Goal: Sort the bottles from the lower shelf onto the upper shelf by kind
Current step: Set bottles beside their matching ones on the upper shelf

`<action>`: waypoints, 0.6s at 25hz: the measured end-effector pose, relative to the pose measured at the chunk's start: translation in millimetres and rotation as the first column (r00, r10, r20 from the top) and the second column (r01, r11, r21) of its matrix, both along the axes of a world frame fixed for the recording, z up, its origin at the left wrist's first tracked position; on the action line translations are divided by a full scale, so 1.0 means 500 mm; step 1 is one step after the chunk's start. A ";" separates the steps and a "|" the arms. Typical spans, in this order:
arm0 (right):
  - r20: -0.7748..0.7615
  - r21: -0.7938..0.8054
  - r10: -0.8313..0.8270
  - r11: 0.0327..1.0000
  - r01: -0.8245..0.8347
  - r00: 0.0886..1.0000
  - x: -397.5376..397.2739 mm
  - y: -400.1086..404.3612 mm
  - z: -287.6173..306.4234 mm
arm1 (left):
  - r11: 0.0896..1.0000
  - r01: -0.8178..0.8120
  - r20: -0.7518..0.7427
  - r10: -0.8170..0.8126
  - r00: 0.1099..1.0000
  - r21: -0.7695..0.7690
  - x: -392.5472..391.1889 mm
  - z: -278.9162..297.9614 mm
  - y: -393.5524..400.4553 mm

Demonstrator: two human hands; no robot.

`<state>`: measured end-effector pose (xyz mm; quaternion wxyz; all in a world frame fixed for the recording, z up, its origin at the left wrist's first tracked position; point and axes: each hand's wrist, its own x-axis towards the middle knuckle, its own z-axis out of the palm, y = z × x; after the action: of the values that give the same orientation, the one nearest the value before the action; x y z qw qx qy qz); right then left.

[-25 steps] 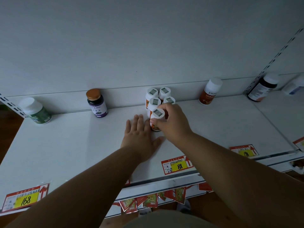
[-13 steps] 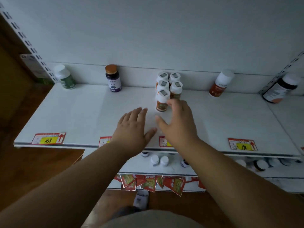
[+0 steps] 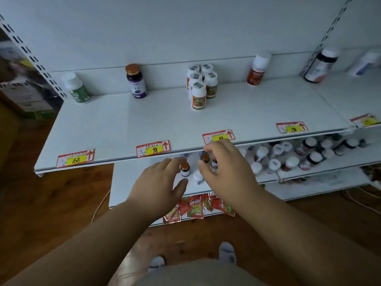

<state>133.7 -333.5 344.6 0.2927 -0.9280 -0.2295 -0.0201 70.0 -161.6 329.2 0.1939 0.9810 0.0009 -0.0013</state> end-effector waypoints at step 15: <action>-0.257 -0.269 -0.120 0.962 0.049 0.959 0.117 0.165 -0.557 | 0.995 -0.098 -0.125 0.098 0.987 0.006 0.102 -0.579 0.118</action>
<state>192.0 -250.9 66.3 0.1962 -0.9613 -0.1479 0.1246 121.2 -102.7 39.8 0.1934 0.9778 0.0613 -0.0533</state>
